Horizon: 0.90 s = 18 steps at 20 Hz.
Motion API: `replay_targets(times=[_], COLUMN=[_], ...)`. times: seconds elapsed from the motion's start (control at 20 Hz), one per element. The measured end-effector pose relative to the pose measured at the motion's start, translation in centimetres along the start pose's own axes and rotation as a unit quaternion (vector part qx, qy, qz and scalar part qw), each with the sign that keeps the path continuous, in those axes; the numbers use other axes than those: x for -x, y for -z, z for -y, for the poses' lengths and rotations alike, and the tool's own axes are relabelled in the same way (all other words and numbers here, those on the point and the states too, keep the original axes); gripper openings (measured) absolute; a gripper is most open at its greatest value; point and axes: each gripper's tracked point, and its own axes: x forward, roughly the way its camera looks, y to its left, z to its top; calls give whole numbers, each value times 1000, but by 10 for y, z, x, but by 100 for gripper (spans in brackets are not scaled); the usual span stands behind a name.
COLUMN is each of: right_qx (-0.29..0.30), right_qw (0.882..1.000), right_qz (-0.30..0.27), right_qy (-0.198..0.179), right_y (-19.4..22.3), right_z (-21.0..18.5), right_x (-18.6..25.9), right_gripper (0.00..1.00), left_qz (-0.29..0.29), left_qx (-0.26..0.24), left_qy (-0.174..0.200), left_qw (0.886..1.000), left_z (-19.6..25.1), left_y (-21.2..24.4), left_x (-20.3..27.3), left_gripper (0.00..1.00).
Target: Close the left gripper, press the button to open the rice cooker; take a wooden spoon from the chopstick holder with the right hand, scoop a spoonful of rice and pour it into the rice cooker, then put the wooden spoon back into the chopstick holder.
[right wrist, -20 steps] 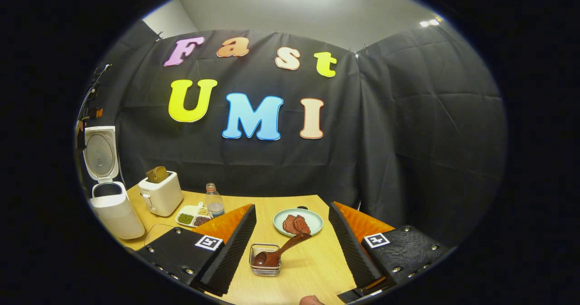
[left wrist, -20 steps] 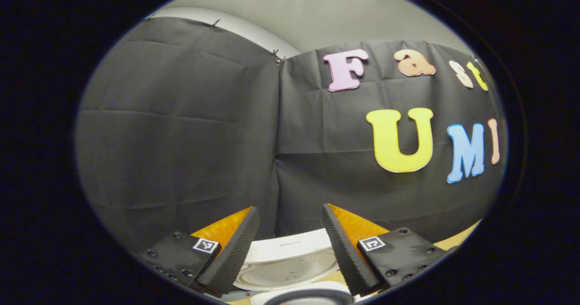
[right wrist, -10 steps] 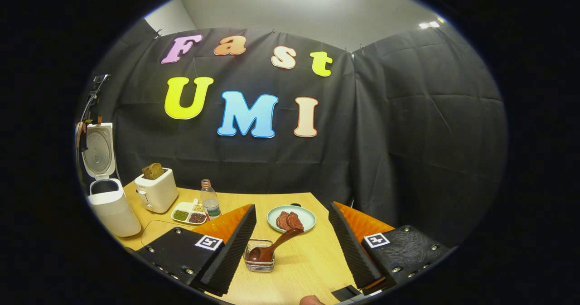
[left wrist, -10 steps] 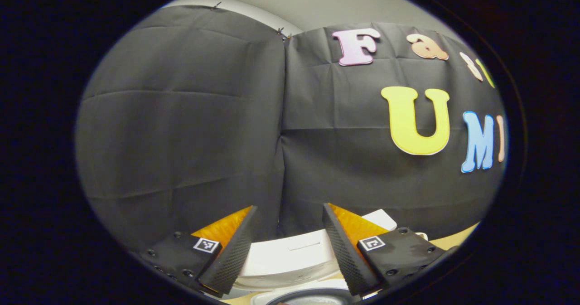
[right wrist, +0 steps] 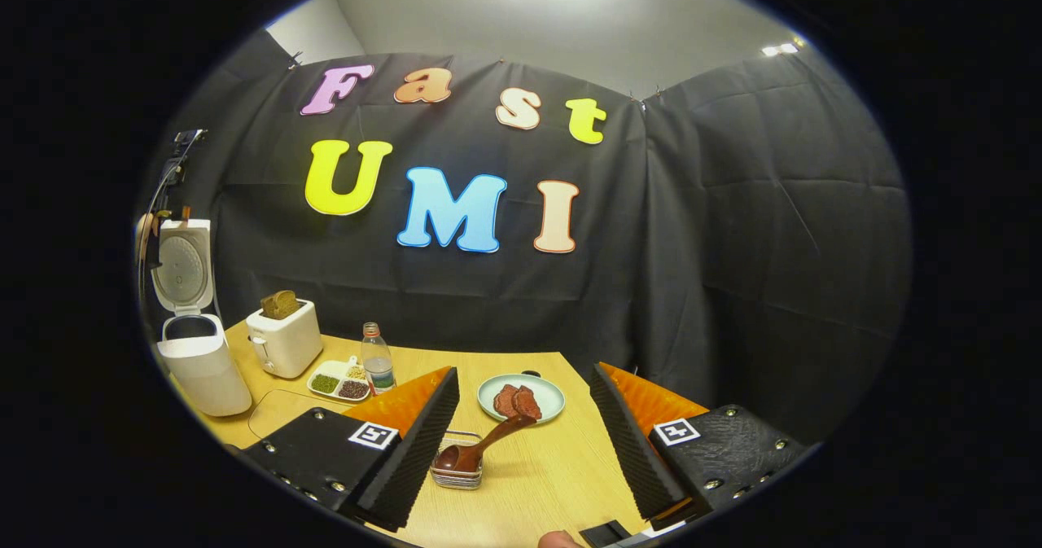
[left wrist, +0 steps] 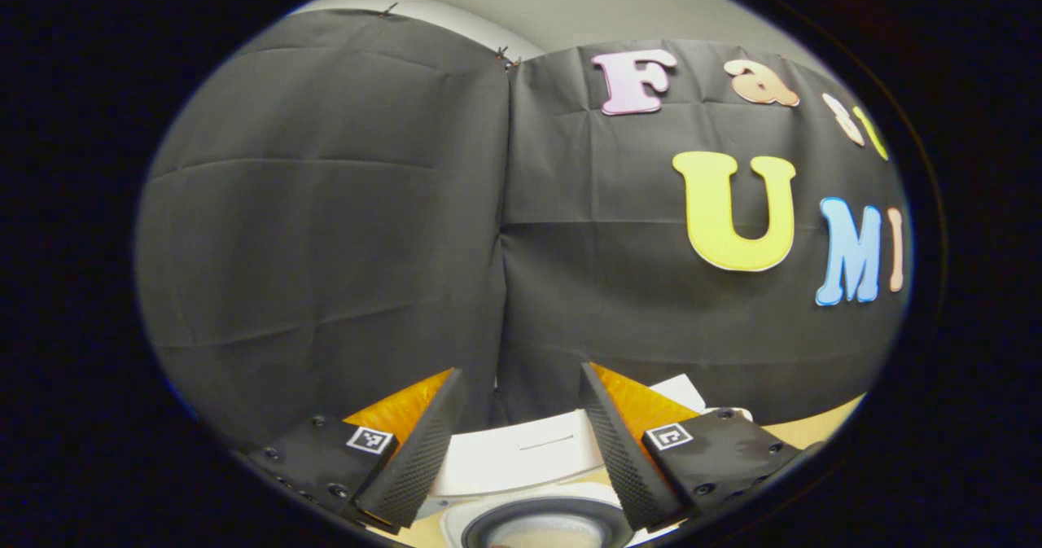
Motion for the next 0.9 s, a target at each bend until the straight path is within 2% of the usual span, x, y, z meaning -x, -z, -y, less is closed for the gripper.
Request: replay_targets(times=[0.65,0.9], right_qx=[4,-1], right_qw=[999,998], right_qz=[7,17], right_qy=[-37,-58], right_y=[-2,-7], right_z=[36,40], right_x=[-29,-38], right_gripper=[98,98], left_qz=[-45,-101], left_qx=[9,22], left_qy=[10,34], left_qw=[999,994], left_z=[24,47], left_y=[39,86], left_x=[63,86], left_gripper=[97,97])
